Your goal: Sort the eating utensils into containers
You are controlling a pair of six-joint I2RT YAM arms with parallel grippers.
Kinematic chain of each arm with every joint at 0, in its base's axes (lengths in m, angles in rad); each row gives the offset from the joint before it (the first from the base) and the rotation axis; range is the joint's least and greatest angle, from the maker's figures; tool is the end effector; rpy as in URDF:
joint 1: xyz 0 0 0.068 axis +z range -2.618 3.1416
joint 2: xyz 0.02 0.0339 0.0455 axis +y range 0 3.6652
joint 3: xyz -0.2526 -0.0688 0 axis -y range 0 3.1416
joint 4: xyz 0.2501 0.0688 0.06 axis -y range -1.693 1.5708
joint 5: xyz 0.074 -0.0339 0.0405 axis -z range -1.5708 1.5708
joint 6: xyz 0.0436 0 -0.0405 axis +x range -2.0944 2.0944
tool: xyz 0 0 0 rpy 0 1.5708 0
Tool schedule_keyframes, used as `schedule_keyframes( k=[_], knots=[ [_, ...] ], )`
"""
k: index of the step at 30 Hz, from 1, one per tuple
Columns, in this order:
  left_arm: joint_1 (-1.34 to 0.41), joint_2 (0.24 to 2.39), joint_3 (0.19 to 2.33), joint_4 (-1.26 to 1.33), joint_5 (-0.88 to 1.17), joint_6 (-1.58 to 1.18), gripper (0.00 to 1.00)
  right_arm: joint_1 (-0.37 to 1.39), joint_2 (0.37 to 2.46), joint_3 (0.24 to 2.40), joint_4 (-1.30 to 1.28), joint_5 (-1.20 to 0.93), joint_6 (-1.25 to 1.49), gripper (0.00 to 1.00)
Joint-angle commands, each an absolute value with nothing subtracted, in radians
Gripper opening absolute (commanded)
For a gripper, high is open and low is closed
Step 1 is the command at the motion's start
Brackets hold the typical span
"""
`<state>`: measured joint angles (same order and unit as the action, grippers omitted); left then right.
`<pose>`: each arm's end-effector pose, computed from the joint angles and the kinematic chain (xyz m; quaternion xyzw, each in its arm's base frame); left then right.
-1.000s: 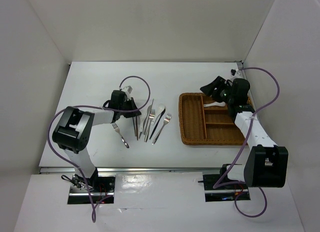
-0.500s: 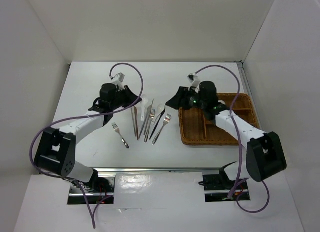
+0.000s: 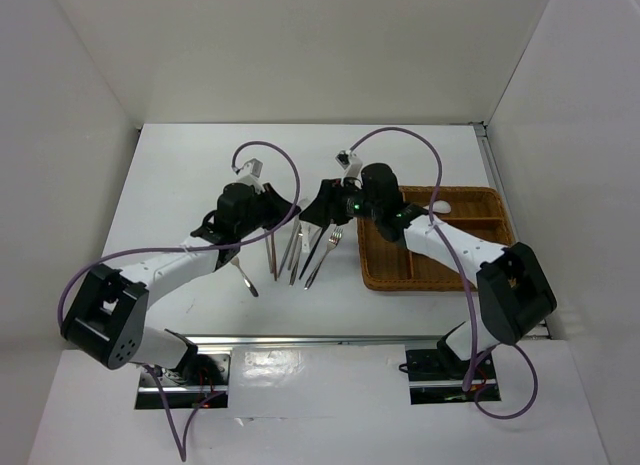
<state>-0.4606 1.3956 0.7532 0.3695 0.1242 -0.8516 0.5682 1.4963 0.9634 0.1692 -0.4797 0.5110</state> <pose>0.2888 -0.1493 0.2288 -0.1177 0.7873 -0.4071 0.4478 0.2862 0.2066 0.2499 -0.1576 0.7956 0.4511 0.3725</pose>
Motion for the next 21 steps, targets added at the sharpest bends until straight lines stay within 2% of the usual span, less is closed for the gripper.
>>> schedule_keyframes(
  k=[1, 9, 18, 21],
  knots=[
    [-0.468, 1.353, 0.755, 0.449, 0.078, -0.894, 0.08, 0.595, 1.514, 1.009, 0.213, -0.443, 0.491, 0.72],
    [-0.468, 1.335, 0.755, 0.449, 0.078, -0.904, 0.08, 0.604, 1.523, 1.0, 0.189, -0.414, 0.482, 0.68],
    [-0.468, 1.325, 0.736, 0.509, 0.078, -0.943, 0.1, 0.626, 1.554, 1.0, 0.218, -0.46, 0.482, 0.51],
    [-0.477, 1.336, 0.736, 0.531, 0.078, -0.943, 0.1, 0.635, 1.565, 1.009, 0.207, -0.46, 0.491, 0.39]
  ],
)
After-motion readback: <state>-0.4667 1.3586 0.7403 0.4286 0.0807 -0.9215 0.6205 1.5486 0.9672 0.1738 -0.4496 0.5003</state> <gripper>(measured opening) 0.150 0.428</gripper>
